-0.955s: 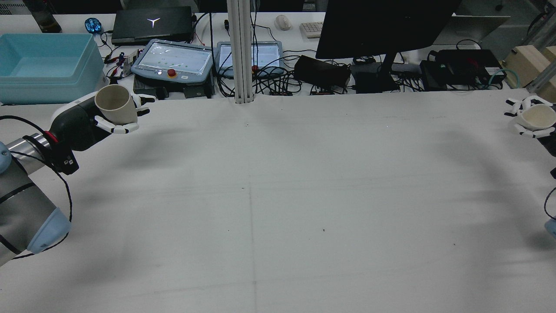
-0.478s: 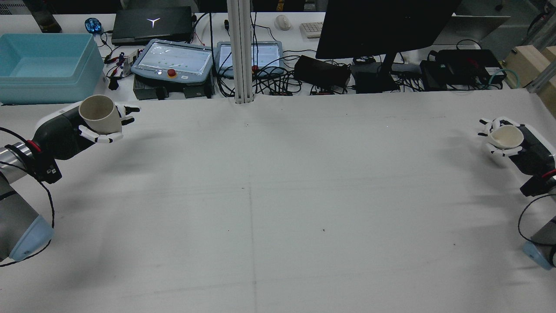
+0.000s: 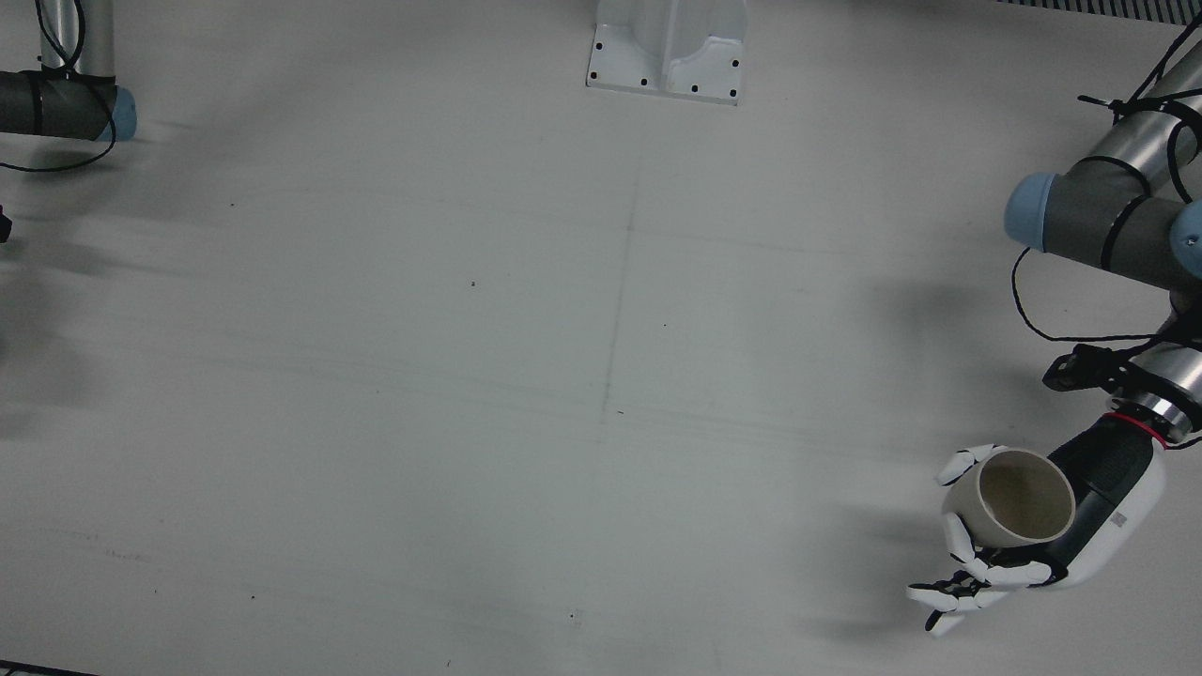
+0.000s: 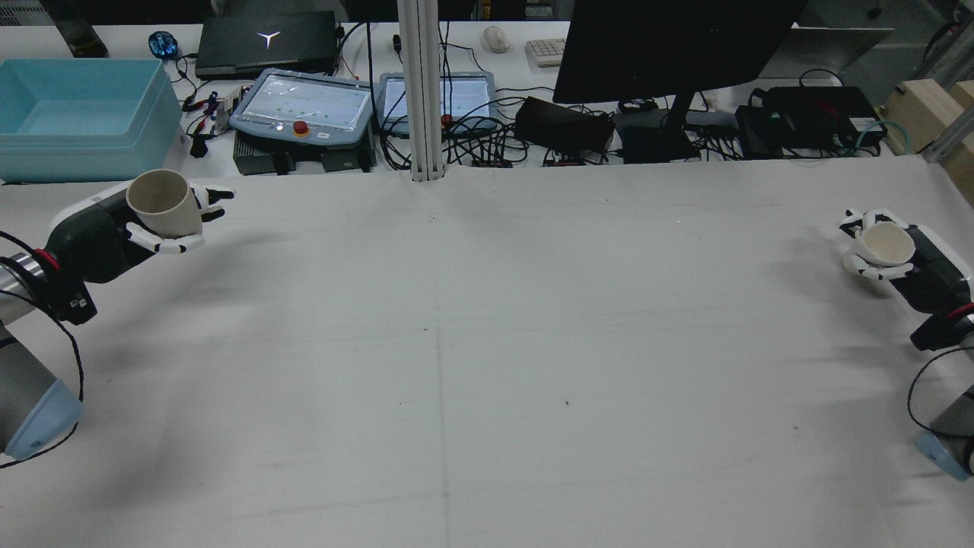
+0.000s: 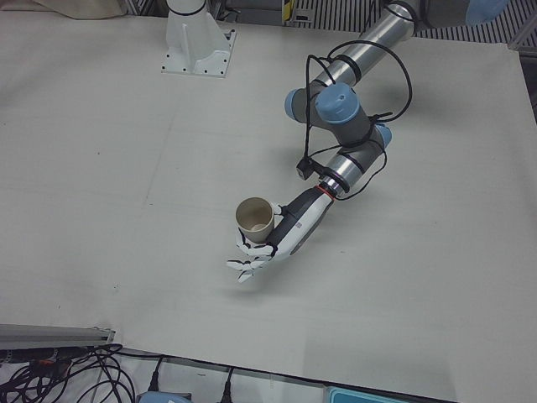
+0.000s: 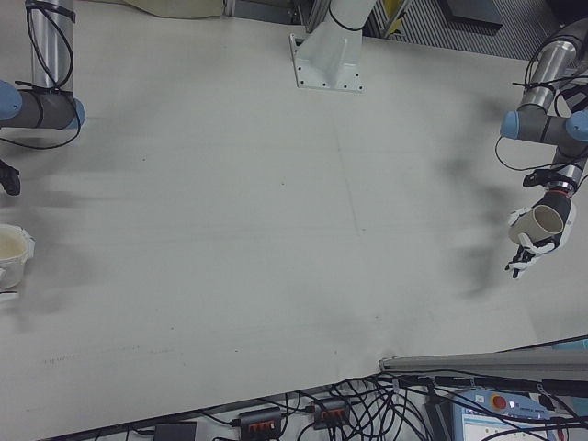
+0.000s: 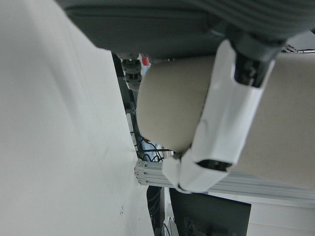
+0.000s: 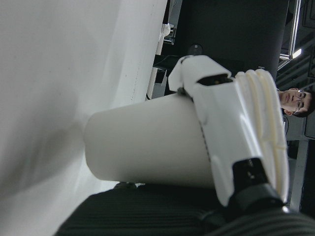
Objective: Pour water
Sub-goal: 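Lower the white cup to the table and open the right hand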
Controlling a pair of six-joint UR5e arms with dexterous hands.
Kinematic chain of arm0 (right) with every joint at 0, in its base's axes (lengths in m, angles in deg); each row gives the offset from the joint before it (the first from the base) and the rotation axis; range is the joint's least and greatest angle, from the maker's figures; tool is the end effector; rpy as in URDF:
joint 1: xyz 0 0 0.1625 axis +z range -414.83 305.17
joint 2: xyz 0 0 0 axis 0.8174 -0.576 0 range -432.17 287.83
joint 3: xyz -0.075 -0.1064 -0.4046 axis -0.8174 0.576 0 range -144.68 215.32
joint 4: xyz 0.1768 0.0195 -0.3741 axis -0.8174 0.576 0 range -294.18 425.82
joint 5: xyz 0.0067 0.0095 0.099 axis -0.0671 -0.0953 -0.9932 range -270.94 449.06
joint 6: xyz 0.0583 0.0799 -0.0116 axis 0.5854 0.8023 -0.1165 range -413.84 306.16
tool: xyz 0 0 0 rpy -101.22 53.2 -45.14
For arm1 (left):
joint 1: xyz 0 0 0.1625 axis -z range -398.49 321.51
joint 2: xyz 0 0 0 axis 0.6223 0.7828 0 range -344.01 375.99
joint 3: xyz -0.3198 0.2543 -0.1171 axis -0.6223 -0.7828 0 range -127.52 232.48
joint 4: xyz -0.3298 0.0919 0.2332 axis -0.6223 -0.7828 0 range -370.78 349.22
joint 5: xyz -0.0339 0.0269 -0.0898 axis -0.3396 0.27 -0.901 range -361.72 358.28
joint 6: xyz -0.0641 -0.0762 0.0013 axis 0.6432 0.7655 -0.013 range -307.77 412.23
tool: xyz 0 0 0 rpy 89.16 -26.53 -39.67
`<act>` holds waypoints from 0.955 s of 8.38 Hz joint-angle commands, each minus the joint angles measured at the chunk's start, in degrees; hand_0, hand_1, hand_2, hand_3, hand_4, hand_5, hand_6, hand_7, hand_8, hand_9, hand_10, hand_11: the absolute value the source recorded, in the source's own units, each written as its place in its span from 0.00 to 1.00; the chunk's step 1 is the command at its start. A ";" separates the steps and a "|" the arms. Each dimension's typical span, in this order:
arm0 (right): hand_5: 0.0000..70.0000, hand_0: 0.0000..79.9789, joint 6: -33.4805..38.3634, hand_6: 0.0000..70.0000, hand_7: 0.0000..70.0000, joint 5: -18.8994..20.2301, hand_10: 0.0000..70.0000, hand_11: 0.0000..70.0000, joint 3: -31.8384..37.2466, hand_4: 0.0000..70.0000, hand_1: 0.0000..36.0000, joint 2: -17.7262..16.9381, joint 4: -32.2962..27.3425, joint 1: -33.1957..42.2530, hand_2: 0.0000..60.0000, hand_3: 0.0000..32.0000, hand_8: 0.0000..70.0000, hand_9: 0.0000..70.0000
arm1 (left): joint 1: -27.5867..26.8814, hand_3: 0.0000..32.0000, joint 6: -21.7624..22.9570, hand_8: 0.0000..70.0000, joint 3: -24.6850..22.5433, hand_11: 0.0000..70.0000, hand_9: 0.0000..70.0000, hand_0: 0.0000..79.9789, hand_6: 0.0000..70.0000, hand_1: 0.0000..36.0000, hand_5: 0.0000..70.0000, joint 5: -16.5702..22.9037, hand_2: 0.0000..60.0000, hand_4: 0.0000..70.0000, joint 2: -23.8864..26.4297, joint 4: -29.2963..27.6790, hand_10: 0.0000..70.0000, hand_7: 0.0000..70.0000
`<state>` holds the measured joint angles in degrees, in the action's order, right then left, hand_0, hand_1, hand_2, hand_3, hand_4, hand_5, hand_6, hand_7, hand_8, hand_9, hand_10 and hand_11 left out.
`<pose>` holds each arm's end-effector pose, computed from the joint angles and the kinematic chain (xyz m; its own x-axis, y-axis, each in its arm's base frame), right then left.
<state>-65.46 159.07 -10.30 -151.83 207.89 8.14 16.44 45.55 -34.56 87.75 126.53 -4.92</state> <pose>-0.0788 -0.5226 0.8934 -0.9780 0.1086 0.1782 -0.1696 0.0840 -0.9819 0.2585 -0.6015 0.5195 -0.8315 -0.5441 -0.1121 -0.0202 0.2313 -0.9727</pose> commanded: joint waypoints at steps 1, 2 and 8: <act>0.02 1.00 1.85 0.10 0.05 0.04 0.01 0.06 -0.52 0.08 0.55 -0.66 0.14 0.13 0.00 0.03 0.02 0.00 | 0.89 0.00 -0.44 0.15 1.42 0.20 0.10 1.00 0.27 1.00 1.00 0.00 1.00 1.00 -3.12 -2.67 0.11 0.38; 0.00 1.00 2.04 0.04 0.00 0.12 0.00 0.01 -0.96 0.00 0.48 -0.93 0.14 0.74 0.00 0.46 0.00 0.00 | 0.97 0.00 -1.05 0.15 3.52 0.21 0.11 1.00 0.28 1.00 1.00 -0.08 1.00 1.00 -3.40 -4.69 0.12 0.38; 0.00 0.74 2.12 0.00 0.00 2.14 0.00 0.00 -9.22 0.00 0.32 -4.61 0.05 5.49 0.00 1.00 0.00 0.00 | 1.06 0.00 -1.32 0.16 7.67 0.22 0.11 1.00 0.27 1.00 1.00 -0.17 1.00 1.00 -5.25 -8.40 0.13 0.37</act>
<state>-63.64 160.02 -17.56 -155.34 207.91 12.26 17.49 44.30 -28.45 87.58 121.47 -12.26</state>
